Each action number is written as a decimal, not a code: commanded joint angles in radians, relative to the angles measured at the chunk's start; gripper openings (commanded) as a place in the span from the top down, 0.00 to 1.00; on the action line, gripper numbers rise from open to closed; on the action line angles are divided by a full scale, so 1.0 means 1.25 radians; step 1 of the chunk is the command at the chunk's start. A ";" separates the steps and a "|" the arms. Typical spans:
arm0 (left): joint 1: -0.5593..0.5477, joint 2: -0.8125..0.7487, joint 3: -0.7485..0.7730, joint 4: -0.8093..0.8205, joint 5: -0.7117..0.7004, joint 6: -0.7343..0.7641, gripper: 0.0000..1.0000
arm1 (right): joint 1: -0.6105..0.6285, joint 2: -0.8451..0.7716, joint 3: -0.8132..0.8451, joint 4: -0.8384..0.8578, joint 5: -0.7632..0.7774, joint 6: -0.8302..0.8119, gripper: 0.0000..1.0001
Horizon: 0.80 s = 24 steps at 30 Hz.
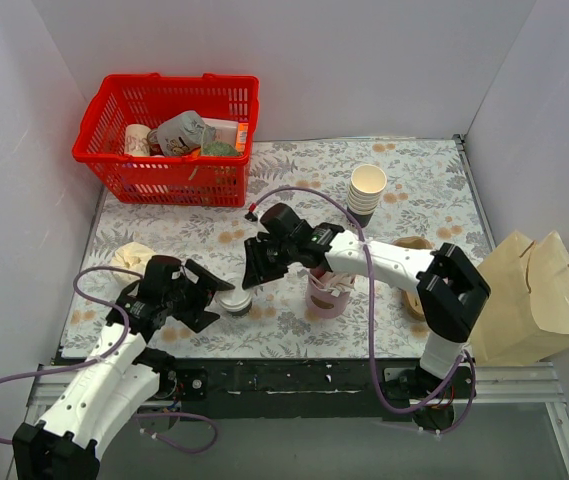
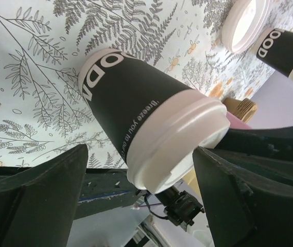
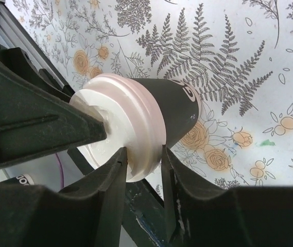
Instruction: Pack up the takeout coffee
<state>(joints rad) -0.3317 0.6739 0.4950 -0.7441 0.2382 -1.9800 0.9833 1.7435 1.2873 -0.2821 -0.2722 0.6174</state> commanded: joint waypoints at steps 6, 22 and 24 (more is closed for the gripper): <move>-0.005 -0.009 0.096 0.011 0.024 0.102 0.05 | 0.006 0.030 0.075 -0.048 -0.019 -0.083 0.46; -0.003 -0.002 0.127 -0.055 -0.017 0.134 0.02 | 0.006 0.072 0.145 -0.044 -0.024 -0.167 0.32; -0.006 -0.002 0.128 -0.081 -0.052 0.131 0.02 | 0.007 0.090 0.160 -0.046 -0.029 -0.175 0.32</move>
<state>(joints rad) -0.3359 0.6712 0.6186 -0.7696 0.2413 -1.8297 0.9852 1.8172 1.4258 -0.3485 -0.2947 0.4507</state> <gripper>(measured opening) 0.981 0.676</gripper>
